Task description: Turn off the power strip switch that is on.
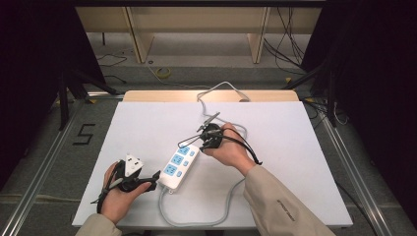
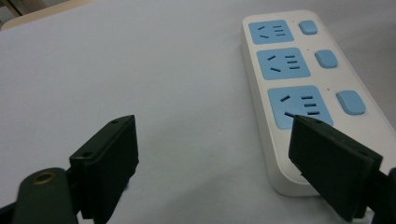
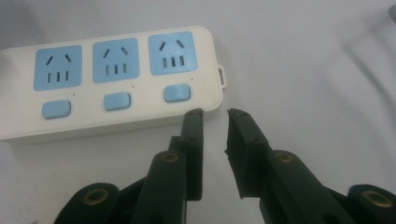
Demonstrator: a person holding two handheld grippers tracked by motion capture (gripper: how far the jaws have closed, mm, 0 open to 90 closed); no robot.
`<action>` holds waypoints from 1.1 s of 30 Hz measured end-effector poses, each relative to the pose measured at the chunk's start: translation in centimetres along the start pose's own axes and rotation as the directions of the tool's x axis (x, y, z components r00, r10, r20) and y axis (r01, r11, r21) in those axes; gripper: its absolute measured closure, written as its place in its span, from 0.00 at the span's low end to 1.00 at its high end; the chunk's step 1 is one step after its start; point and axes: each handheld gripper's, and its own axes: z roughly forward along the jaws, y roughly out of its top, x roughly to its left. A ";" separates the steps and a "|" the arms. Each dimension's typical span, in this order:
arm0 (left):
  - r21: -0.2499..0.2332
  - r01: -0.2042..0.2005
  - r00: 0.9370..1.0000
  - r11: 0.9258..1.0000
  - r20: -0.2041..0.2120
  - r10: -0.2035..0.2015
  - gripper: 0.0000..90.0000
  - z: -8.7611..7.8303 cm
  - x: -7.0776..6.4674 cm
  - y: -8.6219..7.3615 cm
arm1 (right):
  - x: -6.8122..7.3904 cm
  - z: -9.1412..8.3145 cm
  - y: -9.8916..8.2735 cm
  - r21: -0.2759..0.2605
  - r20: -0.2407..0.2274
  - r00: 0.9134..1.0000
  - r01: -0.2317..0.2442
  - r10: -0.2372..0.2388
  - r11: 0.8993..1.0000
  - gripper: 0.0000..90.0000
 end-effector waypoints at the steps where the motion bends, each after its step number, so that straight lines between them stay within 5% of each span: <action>1: 0.000 0.000 1.000 1.000 0.001 0.000 0.17 0.0 0.0 0.0 | -0.2 -0.2 -0.3 -0.004 -0.002 1.000 0.010 -0.011 1.000 0.82; 19: 0.016 -0.001 1.000 1.000 0.004 0.001 0.17 0.1 -0.2 -0.1 | -2.7 -5.0 -9.5 -0.128 0.010 0.992 -0.120 0.123 0.984 0.66; 33: 0.022 0.009 1.000 1.000 0.003 -0.009 0.18 0.2 -0.1 -0.2 | -2.7 -7.0 -16.5 -0.209 0.038 0.983 -0.168 0.179 0.963 0.53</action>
